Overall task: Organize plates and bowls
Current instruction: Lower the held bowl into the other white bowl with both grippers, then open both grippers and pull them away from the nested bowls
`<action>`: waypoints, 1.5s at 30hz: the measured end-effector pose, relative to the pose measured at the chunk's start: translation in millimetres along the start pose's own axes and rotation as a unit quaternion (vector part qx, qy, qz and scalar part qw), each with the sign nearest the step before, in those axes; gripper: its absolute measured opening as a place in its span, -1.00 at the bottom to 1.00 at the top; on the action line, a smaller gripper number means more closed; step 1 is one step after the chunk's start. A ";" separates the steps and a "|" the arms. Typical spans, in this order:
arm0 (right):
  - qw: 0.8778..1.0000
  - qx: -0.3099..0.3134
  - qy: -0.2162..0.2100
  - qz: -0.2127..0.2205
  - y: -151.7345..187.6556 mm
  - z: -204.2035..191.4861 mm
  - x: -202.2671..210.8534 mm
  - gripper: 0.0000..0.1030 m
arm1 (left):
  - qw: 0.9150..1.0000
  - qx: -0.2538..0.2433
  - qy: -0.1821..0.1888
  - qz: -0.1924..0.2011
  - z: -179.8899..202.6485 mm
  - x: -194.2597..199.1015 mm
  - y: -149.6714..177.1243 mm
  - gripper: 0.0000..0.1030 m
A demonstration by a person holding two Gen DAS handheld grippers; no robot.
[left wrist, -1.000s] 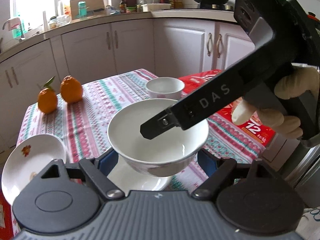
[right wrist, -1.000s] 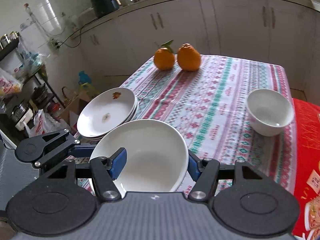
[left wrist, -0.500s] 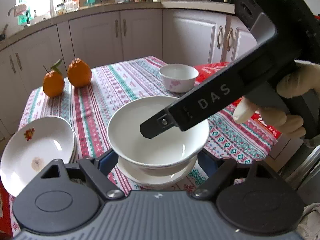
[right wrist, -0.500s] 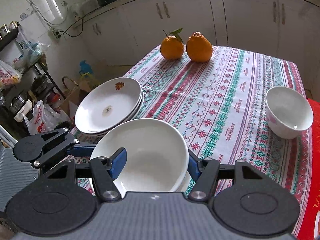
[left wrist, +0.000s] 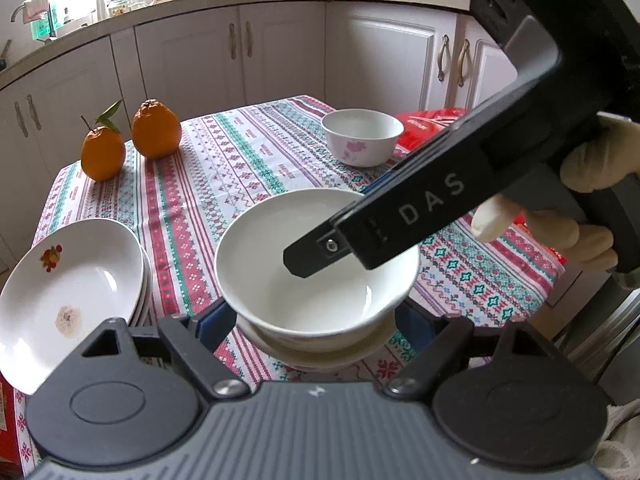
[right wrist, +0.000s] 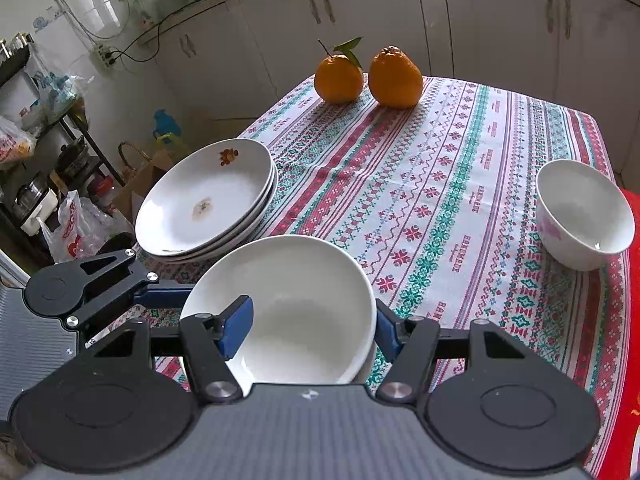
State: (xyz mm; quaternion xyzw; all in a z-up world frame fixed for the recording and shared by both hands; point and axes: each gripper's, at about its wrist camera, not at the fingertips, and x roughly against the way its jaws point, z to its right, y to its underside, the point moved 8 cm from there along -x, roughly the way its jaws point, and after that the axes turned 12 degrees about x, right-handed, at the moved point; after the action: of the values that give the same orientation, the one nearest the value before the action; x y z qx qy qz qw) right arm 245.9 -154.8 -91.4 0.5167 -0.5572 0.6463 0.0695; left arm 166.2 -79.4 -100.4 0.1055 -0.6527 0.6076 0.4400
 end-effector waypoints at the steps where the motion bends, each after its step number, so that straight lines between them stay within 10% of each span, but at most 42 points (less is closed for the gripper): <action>1: 1.000 0.002 0.001 0.000 0.2 -0.1 -0.2 0.34 | 1.000 0.000 0.000 -0.001 -0.2 -0.6 0.3 0.67; 15: 0.999 0.028 0.016 0.007 1.4 -4.3 -0.3 0.45 | 1.000 0.003 0.004 -0.001 -0.5 -2.0 1.1 0.80; 20: 0.998 0.045 0.038 0.018 5.5 -6.2 4.9 0.98 | 1.000 0.001 0.010 0.006 -1.5 4.1 0.6 0.91; 45: 0.979 0.046 0.183 0.073 38.4 80.6 67.3 1.00 | 0.995 -0.087 0.043 0.040 35.6 13.4 -77.4 0.93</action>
State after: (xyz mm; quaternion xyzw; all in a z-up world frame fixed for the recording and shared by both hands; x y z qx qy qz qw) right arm 237.2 -265.5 -78.6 0.3508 -0.5406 0.7583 0.0988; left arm 194.5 -124.2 -32.3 0.0147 -0.6874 0.5697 0.4502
